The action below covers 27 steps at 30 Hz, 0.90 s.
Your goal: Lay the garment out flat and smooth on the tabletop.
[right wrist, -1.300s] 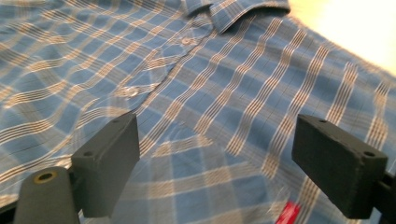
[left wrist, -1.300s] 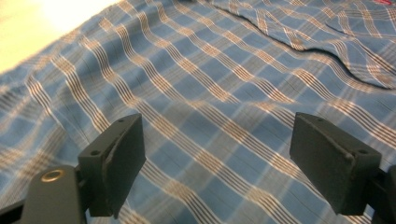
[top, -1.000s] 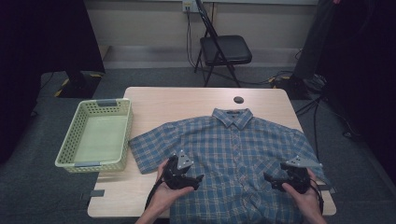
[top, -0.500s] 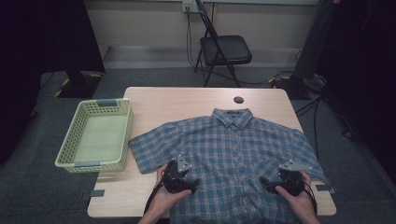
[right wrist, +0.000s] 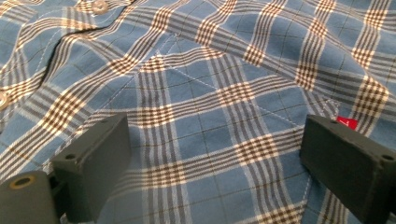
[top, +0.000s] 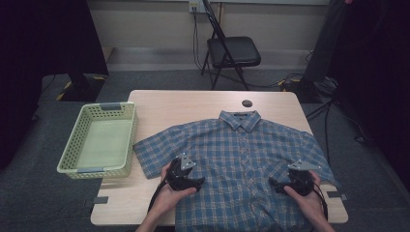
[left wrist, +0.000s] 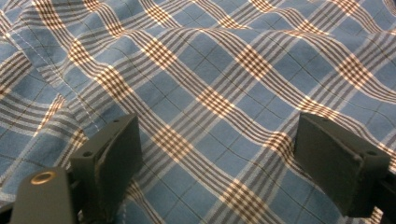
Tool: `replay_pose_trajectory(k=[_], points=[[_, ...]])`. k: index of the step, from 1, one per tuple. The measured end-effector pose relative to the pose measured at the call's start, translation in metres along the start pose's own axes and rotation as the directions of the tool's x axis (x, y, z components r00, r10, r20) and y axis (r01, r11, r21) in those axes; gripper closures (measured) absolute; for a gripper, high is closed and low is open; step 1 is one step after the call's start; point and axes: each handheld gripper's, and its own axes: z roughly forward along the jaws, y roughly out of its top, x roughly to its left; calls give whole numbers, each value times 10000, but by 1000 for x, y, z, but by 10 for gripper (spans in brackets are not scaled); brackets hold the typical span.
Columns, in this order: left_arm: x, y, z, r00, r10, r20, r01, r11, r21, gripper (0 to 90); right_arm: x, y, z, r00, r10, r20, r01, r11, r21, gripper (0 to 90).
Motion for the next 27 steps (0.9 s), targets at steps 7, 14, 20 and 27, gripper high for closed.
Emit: replay_pose_trajectory(k=[7,14,20,27], points=[[12,8,7,9996,-219,-190,220,9997,87,145,-10,10,11,9999,67,81,-67,10000,9,81],[26,17,16,9993,-245,-270,250,9996,154,145,-20,22,24,9997,162,169,-162,9999,18,81],[39,28,28,9981,-410,-449,417,9990,152,144,-28,32,35,9994,243,262,-243,9997,10,81],[52,36,40,9949,-678,-742,675,9977,-74,144,-37,43,47,9985,391,371,-391,9992,9,82]])
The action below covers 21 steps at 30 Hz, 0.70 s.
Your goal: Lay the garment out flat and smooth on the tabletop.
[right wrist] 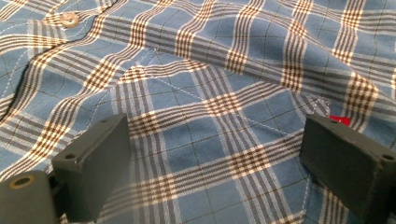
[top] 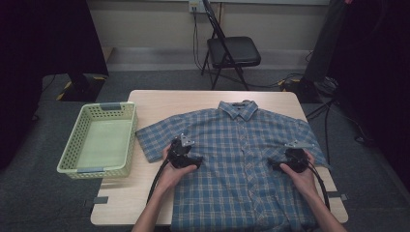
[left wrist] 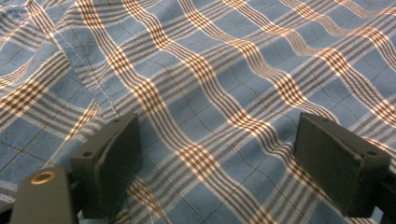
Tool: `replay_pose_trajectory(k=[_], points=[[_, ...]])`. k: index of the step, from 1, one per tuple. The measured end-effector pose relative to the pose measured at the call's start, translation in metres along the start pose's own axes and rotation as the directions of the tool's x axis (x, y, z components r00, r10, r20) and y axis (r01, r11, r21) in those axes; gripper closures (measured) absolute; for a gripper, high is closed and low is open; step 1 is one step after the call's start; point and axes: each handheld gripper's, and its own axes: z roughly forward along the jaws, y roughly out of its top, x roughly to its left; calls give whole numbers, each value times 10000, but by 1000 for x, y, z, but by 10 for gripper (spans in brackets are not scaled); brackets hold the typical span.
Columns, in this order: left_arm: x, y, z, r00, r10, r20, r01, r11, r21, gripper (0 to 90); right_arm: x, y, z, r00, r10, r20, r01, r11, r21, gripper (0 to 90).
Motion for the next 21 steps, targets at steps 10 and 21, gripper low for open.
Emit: replay_pose_trajectory(k=[10,21], points=[[21,27,30,9989,-349,-314,346,9994,-97,145,-12,22,23,9992,257,319,-257,9997,-18,82],[33,41,45,9987,-350,-383,346,9993,-108,149,-24,36,38,9986,318,421,-317,9995,-25,82]])
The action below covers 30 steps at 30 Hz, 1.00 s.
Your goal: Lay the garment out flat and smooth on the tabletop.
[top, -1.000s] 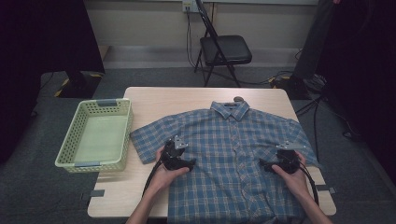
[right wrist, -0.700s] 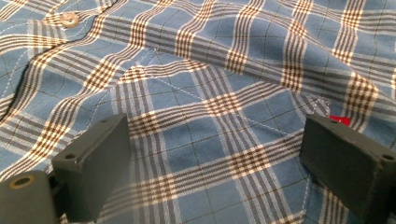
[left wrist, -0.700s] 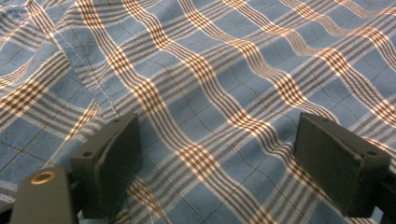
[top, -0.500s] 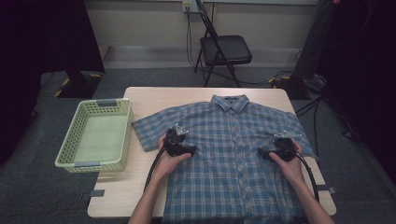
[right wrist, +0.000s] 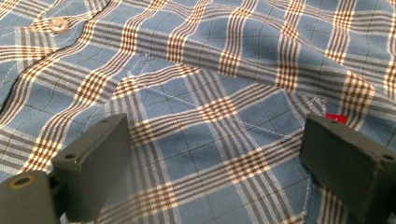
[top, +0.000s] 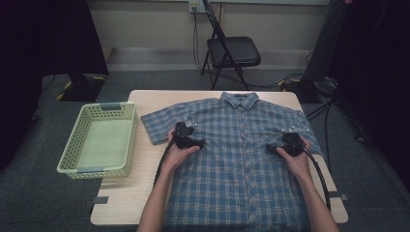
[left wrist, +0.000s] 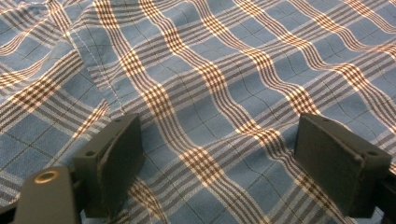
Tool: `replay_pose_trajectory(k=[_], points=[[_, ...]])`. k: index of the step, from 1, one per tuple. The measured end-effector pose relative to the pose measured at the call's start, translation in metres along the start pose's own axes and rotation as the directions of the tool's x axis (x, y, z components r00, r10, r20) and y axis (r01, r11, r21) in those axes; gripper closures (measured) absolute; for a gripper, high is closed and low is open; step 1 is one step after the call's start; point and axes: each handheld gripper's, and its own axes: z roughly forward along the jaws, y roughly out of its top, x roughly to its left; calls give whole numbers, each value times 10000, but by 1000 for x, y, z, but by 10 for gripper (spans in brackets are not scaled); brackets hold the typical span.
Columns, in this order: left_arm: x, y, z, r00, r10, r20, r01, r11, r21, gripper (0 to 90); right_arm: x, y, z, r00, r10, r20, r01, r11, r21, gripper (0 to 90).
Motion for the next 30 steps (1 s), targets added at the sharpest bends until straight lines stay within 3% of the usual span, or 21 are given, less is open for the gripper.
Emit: replay_pose_trajectory(k=[6,12,17,21,26,30], points=[[-1,1,1,10000,-66,-61,66,10000,10,149,-4,4,4,10000,-8,-21,8,10000,-2,83],[-10,-7,-8,10000,48,46,-48,10000,2,158,-5,-3,-3,9999,-53,-107,53,10000,30,85],[-16,-8,-18,9994,303,151,-308,9989,364,164,-4,-8,-11,9999,-20,-131,21,10000,75,111],[-25,-5,-30,9977,427,522,-439,9988,225,162,1,-7,-17,9993,-38,-359,42,9999,117,141],[-43,2,-44,9913,1053,791,-1042,9944,-180,159,15,1,-34,9965,-280,-793,263,9994,-227,143],[-55,2,-56,9869,1245,1028,-1201,9916,-476,160,28,3,-49,9935,-356,-1080,312,9986,-423,140]])
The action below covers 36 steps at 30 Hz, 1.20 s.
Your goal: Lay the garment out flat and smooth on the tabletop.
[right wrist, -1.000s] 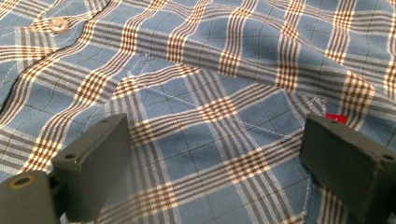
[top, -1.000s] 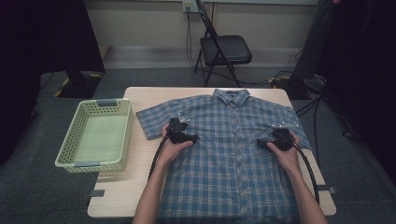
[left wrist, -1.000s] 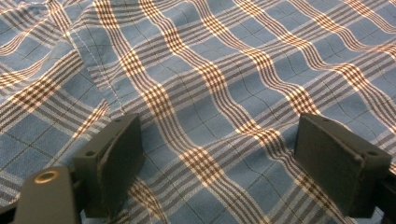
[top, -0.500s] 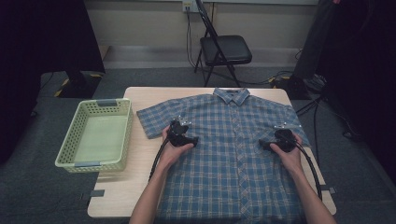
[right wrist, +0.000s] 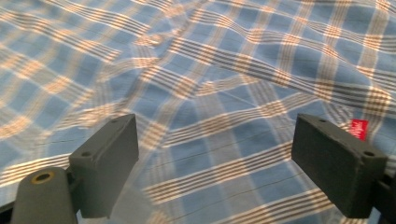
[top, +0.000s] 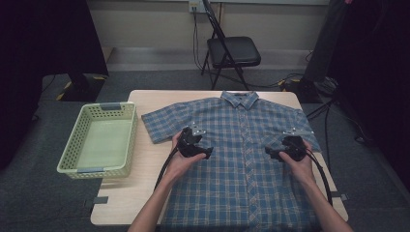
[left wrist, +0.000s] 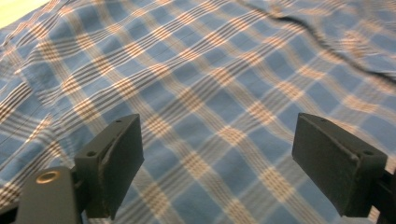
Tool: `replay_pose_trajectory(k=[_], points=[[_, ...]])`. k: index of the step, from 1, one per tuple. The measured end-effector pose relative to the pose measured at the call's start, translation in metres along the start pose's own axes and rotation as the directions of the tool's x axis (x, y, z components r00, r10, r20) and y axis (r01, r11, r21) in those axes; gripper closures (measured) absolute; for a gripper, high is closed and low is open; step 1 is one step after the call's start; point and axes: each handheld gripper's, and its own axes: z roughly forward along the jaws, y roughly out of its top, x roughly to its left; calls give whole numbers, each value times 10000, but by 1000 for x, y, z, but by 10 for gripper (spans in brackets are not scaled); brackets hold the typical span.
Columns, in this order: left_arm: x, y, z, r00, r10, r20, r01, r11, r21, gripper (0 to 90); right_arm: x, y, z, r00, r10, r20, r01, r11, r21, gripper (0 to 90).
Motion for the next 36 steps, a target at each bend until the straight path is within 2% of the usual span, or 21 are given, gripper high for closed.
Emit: replay_pose_trajectory(k=[7,9,13,18,22,28,31,36], points=[[-14,-11,-19,9990,425,100,-425,9991,-26,162,10,-14,-17,9994,294,-162,-298,9994,-196,132],[-15,-12,-26,9991,340,271,-339,9994,-39,160,12,-16,-21,9994,285,-203,-291,9991,-300,133],[-19,-19,-40,9989,439,-149,-440,9990,-54,158,13,-19,-35,9973,525,-521,-545,9978,-369,132],[-19,-28,-57,9997,225,-71,-228,9990,-390,158,16,-19,-56,9974,402,-592,-441,9969,-655,138],[-21,-35,-66,9997,235,-109,-240,9989,-401,161,19,-23,-72,9969,407,-673,-464,9953,-844,138],[-23,-48,-83,9998,-60,-214,50,9989,-464,159,21,-39,-92,9980,389,-492,-437,9939,-1012,143],[-22,-57,-89,9991,-240,-335,226,9988,-431,159,19,-51,-101,9996,282,2,-280,9938,-1073,143],[-21,-71,-94,9967,-685,-446,664,9967,-460,161,10,-70,-111,9984,444,362,-409,9948,-932,148]])
